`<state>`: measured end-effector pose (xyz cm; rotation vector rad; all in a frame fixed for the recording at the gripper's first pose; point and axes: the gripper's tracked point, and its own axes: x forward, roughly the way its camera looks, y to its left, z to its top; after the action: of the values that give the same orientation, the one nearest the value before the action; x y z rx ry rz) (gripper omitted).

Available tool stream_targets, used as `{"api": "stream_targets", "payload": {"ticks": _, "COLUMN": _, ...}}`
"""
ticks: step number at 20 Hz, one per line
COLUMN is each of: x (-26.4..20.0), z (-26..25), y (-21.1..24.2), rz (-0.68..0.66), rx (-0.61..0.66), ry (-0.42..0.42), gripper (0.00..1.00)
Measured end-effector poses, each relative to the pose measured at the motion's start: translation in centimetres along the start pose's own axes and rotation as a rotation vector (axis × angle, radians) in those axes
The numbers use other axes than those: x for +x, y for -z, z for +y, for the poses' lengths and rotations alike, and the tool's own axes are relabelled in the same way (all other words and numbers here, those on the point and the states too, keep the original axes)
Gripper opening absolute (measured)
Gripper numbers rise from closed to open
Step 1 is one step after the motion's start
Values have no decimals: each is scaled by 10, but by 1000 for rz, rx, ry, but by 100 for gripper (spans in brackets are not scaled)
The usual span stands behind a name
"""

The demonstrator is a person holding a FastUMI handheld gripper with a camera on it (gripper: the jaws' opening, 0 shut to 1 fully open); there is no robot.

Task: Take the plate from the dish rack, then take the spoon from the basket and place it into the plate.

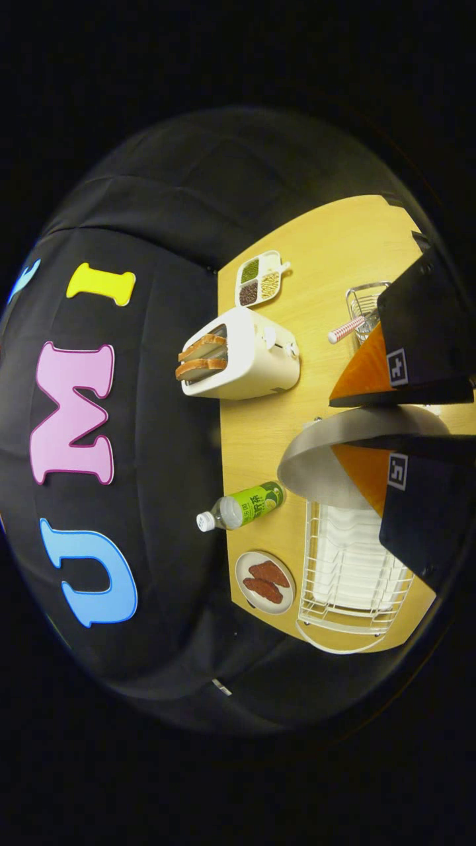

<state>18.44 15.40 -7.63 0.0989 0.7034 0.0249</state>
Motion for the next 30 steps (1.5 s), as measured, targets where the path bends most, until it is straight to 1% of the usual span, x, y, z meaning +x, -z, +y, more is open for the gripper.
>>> {"api": "stream_targets", "payload": {"ticks": 1, "x": 0, "z": -6, "y": -2, "rz": -6, "rx": -4, "ry": 10, "gripper": 22}}
{"api": "stream_targets", "payload": {"ticks": 3, "x": -8, "z": -12, "y": 2, "rz": -10, "rx": -11, "ry": 6, "gripper": 22}}
{"api": "stream_targets", "payload": {"ticks": 8, "x": -47, "z": -38, "y": 6, "rz": -25, "rx": 52, "ry": -73, "gripper": 22}}
{"api": "stream_targets", "payload": {"ticks": 11, "x": -71, "z": -57, "y": 11, "rz": -45, "rx": 63, "ry": -123, "gripper": 22}}
{"api": "stream_targets", "payload": {"ticks": 17, "x": -117, "z": -89, "y": 60, "rz": -23, "rx": 83, "ry": -252, "gripper": 22}}
{"api": "stream_targets", "payload": {"ticks": 19, "x": -125, "z": -103, "y": 73, "rz": -25, "rx": 84, "ry": -280, "gripper": 22}}
{"api": "stream_targets", "payload": {"ticks": 23, "x": -131, "z": -130, "y": 108, "rz": -5, "rx": 85, "ry": -352, "gripper": 22}}
{"api": "stream_targets", "payload": {"ticks": 25, "x": -128, "z": -141, "y": 131, "rz": 29, "rx": 73, "ry": -384, "gripper": 22}}
{"api": "stream_targets", "payload": {"ticks": 30, "x": -91, "z": -171, "y": 184, "rz": 129, "rx": 54, "ry": -408, "gripper": 22}}
